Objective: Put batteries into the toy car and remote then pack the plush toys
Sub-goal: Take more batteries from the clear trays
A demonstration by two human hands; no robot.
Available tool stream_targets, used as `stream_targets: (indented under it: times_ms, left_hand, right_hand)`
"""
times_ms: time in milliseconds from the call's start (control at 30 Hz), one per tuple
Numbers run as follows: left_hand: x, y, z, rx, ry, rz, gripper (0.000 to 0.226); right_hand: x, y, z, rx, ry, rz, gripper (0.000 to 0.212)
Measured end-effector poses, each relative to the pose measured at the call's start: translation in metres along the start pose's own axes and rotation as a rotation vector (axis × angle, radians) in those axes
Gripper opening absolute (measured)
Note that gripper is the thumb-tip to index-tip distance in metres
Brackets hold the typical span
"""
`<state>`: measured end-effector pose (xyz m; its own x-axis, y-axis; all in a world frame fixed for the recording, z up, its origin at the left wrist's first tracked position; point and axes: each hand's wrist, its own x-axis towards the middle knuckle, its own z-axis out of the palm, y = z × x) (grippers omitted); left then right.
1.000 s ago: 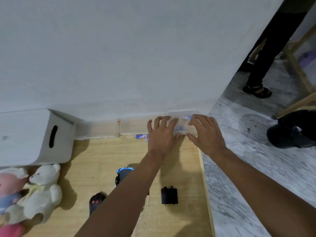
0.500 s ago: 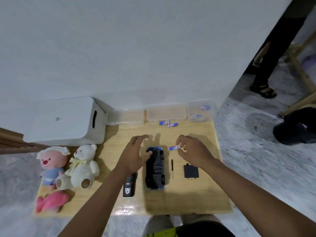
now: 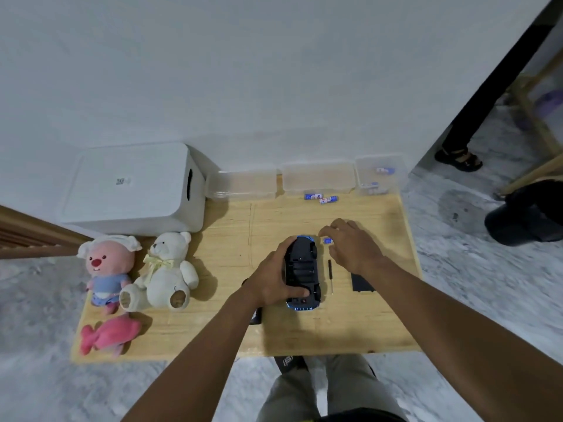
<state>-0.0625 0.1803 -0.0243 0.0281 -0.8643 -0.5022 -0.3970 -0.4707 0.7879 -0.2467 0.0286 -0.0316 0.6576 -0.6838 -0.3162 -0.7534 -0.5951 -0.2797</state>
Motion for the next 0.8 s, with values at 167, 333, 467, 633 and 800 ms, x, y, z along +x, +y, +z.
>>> stream_targets:
  times_ms: [167,333,467,633,800]
  left_hand:
    - [0.005,0.003,-0.001,-0.010,-0.023,-0.019,0.122]
    - [0.008,0.005,-0.005,-0.032,-0.048,-0.003,0.119]
    - [0.012,0.003,-0.014,-0.073,-0.026,0.021,0.117]
    - [0.018,0.004,-0.031,-0.104,0.014,-0.007,0.119]
    - [0.026,0.006,-0.040,-0.105,0.038,-0.002,0.120]
  right_hand:
    - [0.012,0.000,0.018,-0.049,0.034,0.015,0.030]
    - [0.030,-0.005,-0.002,0.216,0.192,0.175,0.021]
    - [0.053,-0.004,-0.029,-0.003,0.216,0.219,0.026]
    - [0.064,0.001,-0.026,-0.437,0.149,0.101,0.040]
    - [0.069,0.010,-0.012,-0.503,0.191,0.005,0.042]
